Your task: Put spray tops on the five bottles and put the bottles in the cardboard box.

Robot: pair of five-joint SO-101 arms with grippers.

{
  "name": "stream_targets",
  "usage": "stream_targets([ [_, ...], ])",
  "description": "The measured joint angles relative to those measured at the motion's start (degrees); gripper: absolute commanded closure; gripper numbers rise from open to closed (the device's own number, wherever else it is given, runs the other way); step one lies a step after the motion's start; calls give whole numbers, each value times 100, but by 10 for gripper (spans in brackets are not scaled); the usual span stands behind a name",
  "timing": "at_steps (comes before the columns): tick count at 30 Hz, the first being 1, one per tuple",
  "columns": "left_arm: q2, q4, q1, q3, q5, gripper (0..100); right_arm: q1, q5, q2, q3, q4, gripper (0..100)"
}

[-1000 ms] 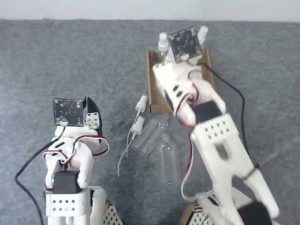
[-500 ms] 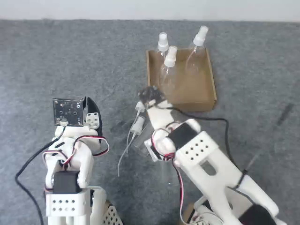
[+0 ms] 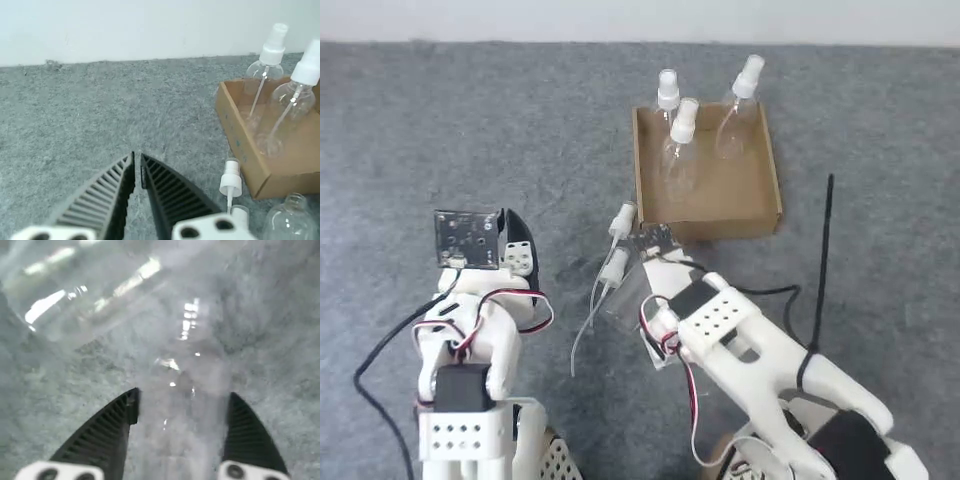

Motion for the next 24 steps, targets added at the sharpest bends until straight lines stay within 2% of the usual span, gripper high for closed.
stream_targets([
  [1, 0, 0, 0, 0, 0, 989, 26, 0, 0, 35, -53, 998],
  [3, 0, 0, 0, 0, 0, 989, 237, 158, 0, 44, -97, 968],
  [5, 0, 0, 0, 0, 0, 989, 589, 527, -18, 44, -97, 983],
  [7, 0, 0, 0, 0, 0, 989, 1055, 932, -97, 44, -35, 993],
  [11, 176, 0, 0, -26, 0, 989, 2189, 1960, -378, 53, 378, 951],
  [14, 853, 0, 0, -325, 0, 988, 3103, 3341, -677, 53, 686, 926],
  [17, 1890, 0, -9, -800, 0, 985, 4123, 4730, -1037, 53, 967, 960],
  [20, 3103, 18, 70, -1459, -176, 928, 5204, 5468, -1336, 53, 949, 970],
  [24, 4835, 484, 527, -2585, -519, 836, 6497, 6075, -1380, 9, 756, 961],
])
